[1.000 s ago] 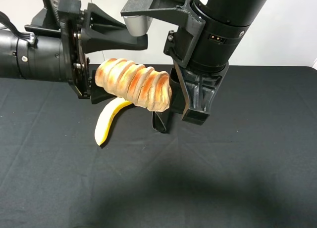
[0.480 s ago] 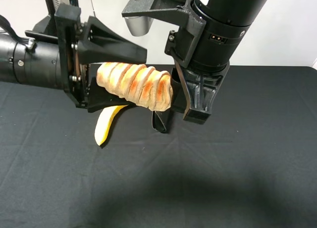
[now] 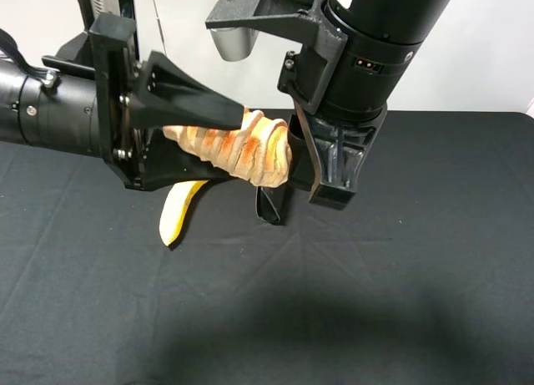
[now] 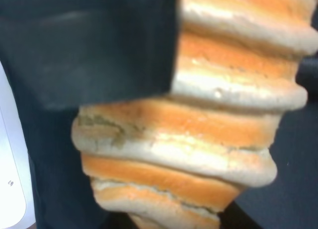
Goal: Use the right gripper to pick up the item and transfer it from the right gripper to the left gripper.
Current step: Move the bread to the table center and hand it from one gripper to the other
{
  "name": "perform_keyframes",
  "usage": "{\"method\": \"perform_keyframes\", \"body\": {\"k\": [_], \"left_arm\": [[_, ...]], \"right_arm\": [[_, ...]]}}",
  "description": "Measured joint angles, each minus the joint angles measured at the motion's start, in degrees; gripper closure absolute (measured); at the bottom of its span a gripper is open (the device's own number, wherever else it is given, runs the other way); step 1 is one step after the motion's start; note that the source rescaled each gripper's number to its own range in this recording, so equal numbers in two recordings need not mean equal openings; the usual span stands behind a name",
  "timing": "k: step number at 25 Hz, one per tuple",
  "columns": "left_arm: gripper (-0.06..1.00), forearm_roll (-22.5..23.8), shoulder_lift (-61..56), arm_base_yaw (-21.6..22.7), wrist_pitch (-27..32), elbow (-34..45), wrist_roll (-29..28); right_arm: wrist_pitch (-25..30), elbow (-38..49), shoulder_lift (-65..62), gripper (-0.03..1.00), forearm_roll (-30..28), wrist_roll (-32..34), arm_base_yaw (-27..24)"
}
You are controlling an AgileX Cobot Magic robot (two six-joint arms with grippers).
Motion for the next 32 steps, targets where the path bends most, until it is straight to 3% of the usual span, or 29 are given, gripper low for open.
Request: {"method": "perform_keyframes", "body": {"k": [8,18,19,21,22,23,24,27,32], "left_arm": [[0.77,0.1,0.0,0.0,-2.2,0.0,0.0],[0.85,0.1,0.0,0.0,-2.5,0.0,0.7],[0.85,0.1,0.0,0.0,-2.5,0.0,0.7],[0.85,0.1,0.0,0.0,-2.7,0.0,0.7],[0.85,0.1,0.0,0.0,-3.1,0.0,0.7],[0.85,0.1,0.0,0.0,-3.3,0.0,0.7],[0.86,0.1,0.0,0.0,-3.3,0.0,0.7],[0.87,0.1,0.0,0.0,-3.3,0.0,0.7],[0.88,0.1,0.0,0.0,-3.3,0.0,0.8]], "right_arm": [[0.0,0.0,0.0,0.95,-0.1,0.0,0.0],[0.0,0.0,0.0,0.96,0.0,0.0,0.0],[0.0,0.0,0.0,0.90,0.0,0.0,0.0],[0.0,0.0,0.0,0.55,0.3,0.8,0.0],[0.0,0.0,0.0,0.32,0.5,1.6,0.0],[0.0,0.0,0.0,0.17,0.5,2.5,0.0],[0.0,0.0,0.0,0.10,0.6,3.3,0.0],[0.0,0.0,0.0,-0.01,0.6,4.4,0.0],[-0.1,0.0,-0.5,-0.03,0.5,6.0,0.0]]}}
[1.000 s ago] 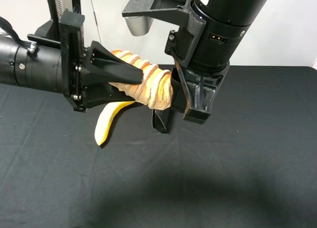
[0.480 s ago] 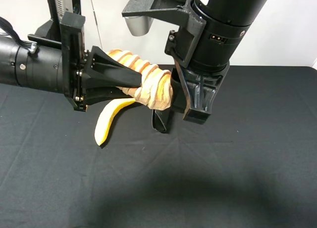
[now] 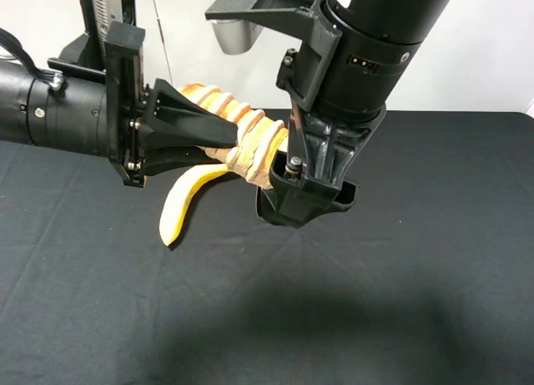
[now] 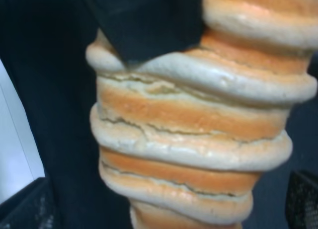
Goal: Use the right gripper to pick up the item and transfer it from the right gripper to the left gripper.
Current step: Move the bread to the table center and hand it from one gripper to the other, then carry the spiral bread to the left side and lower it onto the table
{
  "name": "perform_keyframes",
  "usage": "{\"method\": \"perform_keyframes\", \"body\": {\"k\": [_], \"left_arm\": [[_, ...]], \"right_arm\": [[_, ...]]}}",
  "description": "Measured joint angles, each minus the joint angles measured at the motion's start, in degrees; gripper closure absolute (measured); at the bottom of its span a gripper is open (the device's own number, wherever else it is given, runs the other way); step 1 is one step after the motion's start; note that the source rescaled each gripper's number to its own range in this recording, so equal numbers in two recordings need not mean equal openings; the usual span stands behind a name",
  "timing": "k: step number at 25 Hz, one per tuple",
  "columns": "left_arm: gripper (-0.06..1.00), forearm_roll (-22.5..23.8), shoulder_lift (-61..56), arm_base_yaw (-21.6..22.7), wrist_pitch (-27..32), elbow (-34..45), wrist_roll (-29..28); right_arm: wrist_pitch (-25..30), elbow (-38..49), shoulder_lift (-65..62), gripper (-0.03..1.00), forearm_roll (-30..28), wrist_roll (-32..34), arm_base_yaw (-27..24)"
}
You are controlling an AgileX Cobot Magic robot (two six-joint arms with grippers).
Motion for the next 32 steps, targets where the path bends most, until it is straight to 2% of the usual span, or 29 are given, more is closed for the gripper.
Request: {"method": "perform_keyframes", "body": {"k": [8,17,32], "left_arm": [[0.89,0.0,0.0,0.0,0.0,0.0,0.1],[0.90,0.0,0.0,0.0,0.0,0.0,0.1],[0.91,0.1,0.0,0.0,0.0,0.0,0.5]], "right_arm": [[-0.2,0.0,-5.5,-0.03,-0.1,7.0,0.0],[-0.7,1.4,-17.2,-0.03,-0.1,14.2,0.0],[-0.6,32.4,-44.6,-0.03,-1.5,15.6,0.0]]}}
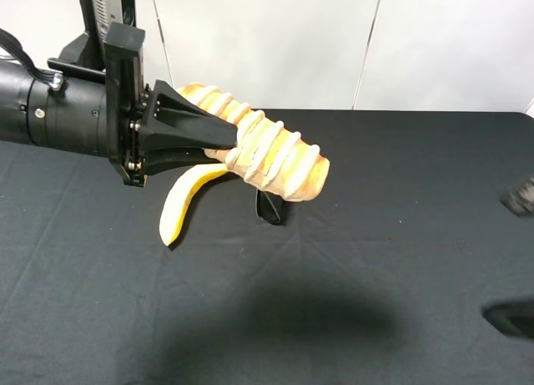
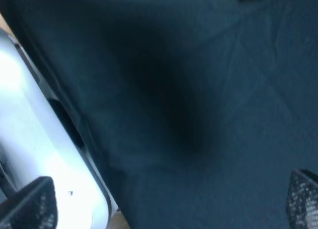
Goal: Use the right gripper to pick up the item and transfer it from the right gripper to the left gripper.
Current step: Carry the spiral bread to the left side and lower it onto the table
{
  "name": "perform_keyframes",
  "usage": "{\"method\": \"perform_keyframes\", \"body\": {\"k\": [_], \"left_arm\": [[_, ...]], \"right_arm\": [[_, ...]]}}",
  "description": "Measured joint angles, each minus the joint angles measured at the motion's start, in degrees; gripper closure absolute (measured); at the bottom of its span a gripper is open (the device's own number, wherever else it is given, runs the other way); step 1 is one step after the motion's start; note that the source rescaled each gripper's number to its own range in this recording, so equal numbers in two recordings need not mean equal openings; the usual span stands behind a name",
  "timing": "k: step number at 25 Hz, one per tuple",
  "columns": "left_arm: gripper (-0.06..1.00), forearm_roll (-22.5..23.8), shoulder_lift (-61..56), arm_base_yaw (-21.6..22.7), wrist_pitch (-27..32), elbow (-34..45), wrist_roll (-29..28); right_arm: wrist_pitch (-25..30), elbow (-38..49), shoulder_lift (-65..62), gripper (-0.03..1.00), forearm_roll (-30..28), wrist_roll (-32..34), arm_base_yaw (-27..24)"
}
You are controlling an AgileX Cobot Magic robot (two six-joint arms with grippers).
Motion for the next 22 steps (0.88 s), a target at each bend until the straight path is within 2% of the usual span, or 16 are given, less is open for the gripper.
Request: {"method": "perform_keyframes", "body": {"k": [12,17,22], "left_arm": [[0.92,0.0,0.0,0.0,0.0,0.0,0.5],[0.92,0.0,0.0,0.0,0.0,0.0,0.6],[0.93,0.0,0.0,0.0,0.0,0.0,1.1]], "right_arm": [[-1.3,16.1,-21.8,-0.03,-0.1,2.4,0.0],[-5.5,17.3,-28.6,-0.03,0.0,2.6,0.0],[-9.7,19.2,-29.9,-0.03,-0.5,2.8,0.0]]}}
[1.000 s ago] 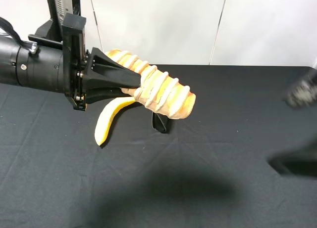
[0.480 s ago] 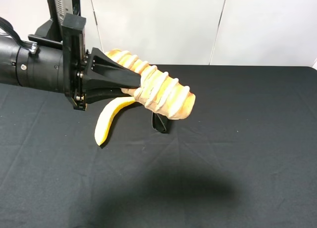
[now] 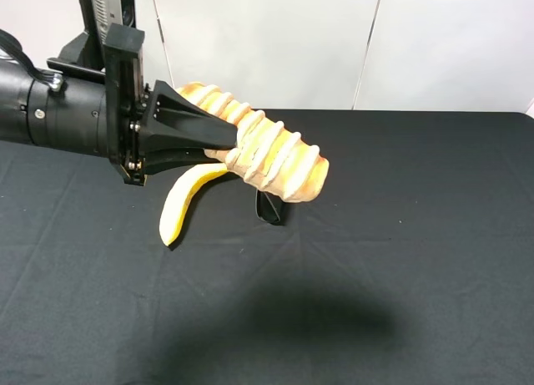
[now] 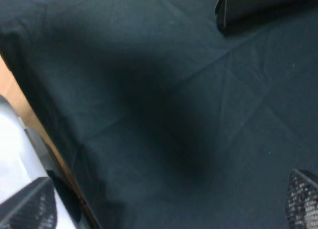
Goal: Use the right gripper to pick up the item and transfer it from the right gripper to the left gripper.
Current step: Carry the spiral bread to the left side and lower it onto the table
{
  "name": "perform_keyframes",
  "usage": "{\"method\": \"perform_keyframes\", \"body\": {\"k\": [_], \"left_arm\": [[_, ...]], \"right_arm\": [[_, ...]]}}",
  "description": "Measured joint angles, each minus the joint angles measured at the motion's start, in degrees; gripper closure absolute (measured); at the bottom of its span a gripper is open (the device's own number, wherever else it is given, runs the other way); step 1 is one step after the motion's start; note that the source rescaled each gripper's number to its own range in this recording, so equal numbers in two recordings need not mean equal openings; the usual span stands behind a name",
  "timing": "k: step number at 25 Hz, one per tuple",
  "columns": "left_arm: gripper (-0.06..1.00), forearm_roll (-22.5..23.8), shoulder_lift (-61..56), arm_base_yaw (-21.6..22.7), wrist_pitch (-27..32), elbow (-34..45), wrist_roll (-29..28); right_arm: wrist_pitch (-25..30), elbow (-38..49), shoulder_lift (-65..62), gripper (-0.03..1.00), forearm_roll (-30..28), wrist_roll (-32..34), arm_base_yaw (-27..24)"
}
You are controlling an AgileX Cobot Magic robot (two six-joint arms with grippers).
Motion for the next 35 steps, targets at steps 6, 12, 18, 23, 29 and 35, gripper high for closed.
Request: {"method": "perform_keyframes", "body": {"k": [6,12,18,23,29,35], "left_arm": [[0.93,0.0,0.0,0.0,0.0,0.0,0.2],[0.93,0.0,0.0,0.0,-0.1,0.0,0.2],[0.93,0.0,0.0,0.0,-0.1,0.0,0.2],[0.93,0.0,0.0,0.0,-0.1,0.0,0.3],[0.93,0.0,0.0,0.0,-0.1,0.0,0.3],[0.93,0.0,0.0,0.0,-1.4,0.0,0.4]], "right_arm": [[-1.1,0.4,0.0,-0.03,-0.2,0.0,0.0],[-1.1,0.4,0.0,-0.03,-0.2,0.0,0.0],[-1.2,0.4,-0.8,-0.03,-0.1,0.0,-6.9],[-1.2,0.4,-5.7,-0.03,-0.1,0.0,-17.3],[-1.2,0.4,-12.7,-0.03,-0.1,0.0,-28.3],[-1.2,0.4,-13.2,-0.03,0.1,0.0,-33.5]]}}
